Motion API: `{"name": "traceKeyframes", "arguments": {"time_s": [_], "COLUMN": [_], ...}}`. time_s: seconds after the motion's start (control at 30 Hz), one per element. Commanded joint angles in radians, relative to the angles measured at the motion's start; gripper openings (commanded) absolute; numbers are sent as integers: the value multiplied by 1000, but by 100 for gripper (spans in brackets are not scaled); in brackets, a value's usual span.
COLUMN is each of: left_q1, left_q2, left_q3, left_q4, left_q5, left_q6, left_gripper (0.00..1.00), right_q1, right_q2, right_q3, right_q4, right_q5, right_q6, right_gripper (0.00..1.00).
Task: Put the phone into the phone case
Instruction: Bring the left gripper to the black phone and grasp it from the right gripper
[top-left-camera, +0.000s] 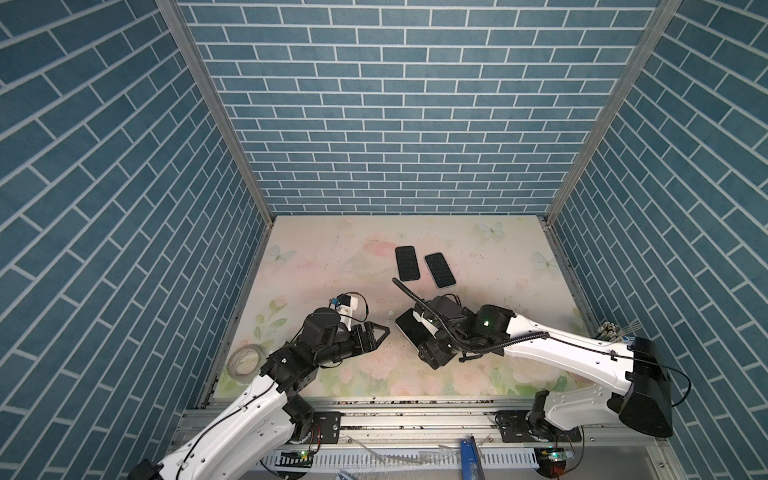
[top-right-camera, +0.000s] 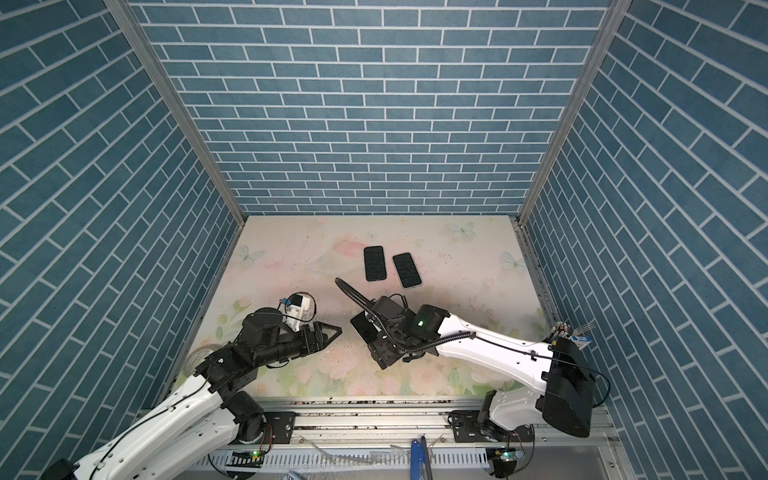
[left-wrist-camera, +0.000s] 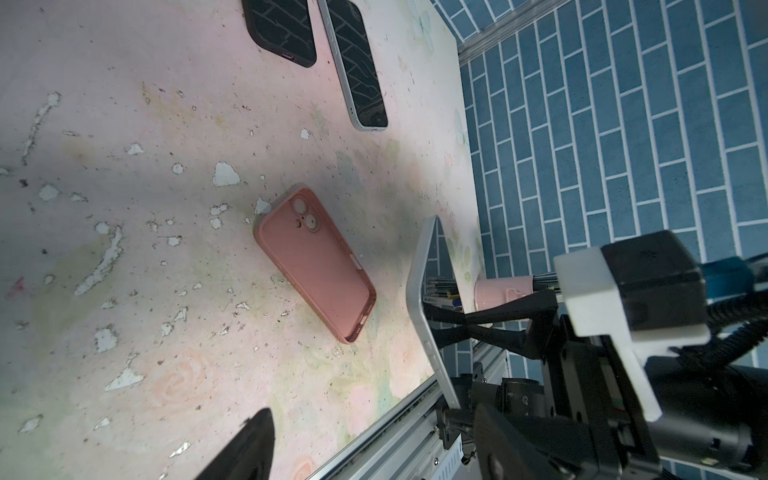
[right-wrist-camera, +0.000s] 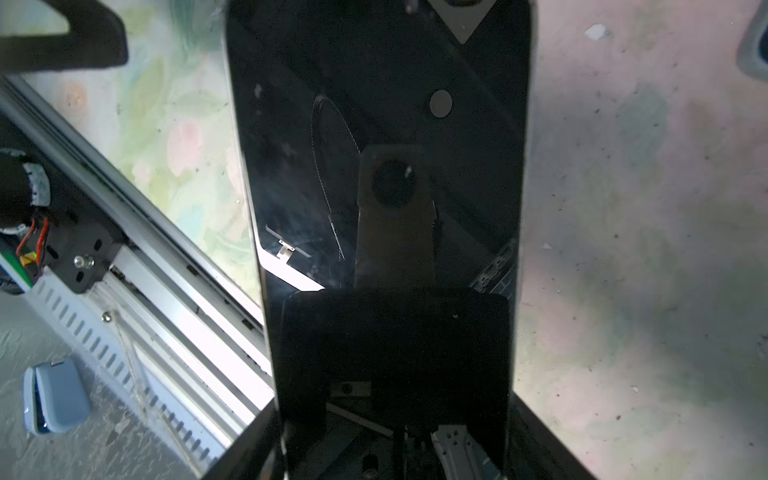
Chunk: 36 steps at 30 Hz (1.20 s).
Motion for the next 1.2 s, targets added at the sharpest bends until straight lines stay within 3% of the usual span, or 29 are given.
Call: {"name": "traceKeyframes", "arguments": {"time_s": [0.0, 0.5, 0.83, 1.17], "left_q1": [3, -31, -119, -128], "left_q2": [19, 159, 214, 200], "left_q3": [33, 3, 1, 5], "left_q4": [8, 259, 324, 328], "left_q5": [47, 137, 98, 84], "left_q6": [41, -92, -115, -121], "left_gripper": [77, 75, 44, 14], "right_q1": [5, 26, 30, 30], "right_q2": [-51, -74, -88, -104], "right_q3": [-10, -20, 4, 5], "right_q4": [57, 85, 61, 61], "right_q5": [-100, -159, -150, -137], "right_q6": [-48, -12, -19, -18], "right_gripper": [63, 62, 62, 63]}}
